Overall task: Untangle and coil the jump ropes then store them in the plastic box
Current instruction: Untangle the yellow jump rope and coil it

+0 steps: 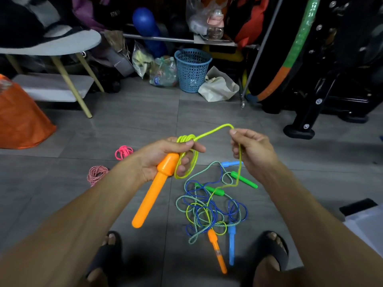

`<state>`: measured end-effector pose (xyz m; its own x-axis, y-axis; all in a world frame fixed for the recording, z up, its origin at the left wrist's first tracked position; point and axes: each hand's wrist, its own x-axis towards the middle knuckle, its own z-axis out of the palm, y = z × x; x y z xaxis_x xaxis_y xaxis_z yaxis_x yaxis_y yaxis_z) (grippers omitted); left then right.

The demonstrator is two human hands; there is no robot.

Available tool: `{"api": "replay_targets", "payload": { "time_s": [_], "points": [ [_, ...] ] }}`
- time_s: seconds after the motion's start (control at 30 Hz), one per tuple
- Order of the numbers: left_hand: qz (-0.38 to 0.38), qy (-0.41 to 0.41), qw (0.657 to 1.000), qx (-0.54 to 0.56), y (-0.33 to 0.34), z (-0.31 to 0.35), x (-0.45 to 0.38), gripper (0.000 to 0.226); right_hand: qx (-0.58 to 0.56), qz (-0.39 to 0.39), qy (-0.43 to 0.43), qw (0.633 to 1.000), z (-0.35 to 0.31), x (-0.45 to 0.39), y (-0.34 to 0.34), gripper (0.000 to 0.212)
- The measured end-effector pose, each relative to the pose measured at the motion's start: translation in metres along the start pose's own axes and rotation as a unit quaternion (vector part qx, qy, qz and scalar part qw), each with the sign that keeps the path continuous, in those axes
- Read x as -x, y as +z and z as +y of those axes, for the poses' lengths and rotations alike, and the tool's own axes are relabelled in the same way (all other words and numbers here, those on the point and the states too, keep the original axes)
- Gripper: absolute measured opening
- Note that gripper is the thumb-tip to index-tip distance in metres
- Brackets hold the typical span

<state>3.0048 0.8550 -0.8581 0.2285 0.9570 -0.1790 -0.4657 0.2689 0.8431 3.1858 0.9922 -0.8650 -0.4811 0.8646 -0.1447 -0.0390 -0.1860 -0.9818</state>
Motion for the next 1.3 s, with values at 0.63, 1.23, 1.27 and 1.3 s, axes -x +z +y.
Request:
{"api": "replay_targets", "payload": {
  "time_s": [0.63, 1.23, 1.27, 1.3],
  "points": [
    [0.362, 0.143, 0.902, -0.187, -0.023, -0.002, -0.020, 0.015, 0.328, -0.249, 0.014, 0.911, 0.021, 0.027, 0.028, 0.008],
    [0.028, -0.075, 0.970, -0.231, 0.015, -0.016, -0.012, 0.030, 0.260, -0.083, -0.170, 0.947, 0.001, 0.007, 0.007, 0.007],
    [0.033, -0.055, 0.978, -0.197, 0.014, -0.013, -0.011, 0.027, 0.254, -0.080, -0.167, 0.949, 0.002, 0.005, 0.005, 0.010],
    [0.040, -0.035, 0.985, -0.166, 0.014, -0.010, -0.009, 0.026, 0.253, -0.079, -0.161, 0.951, 0.003, 0.002, 0.004, 0.011]
  ]
}}
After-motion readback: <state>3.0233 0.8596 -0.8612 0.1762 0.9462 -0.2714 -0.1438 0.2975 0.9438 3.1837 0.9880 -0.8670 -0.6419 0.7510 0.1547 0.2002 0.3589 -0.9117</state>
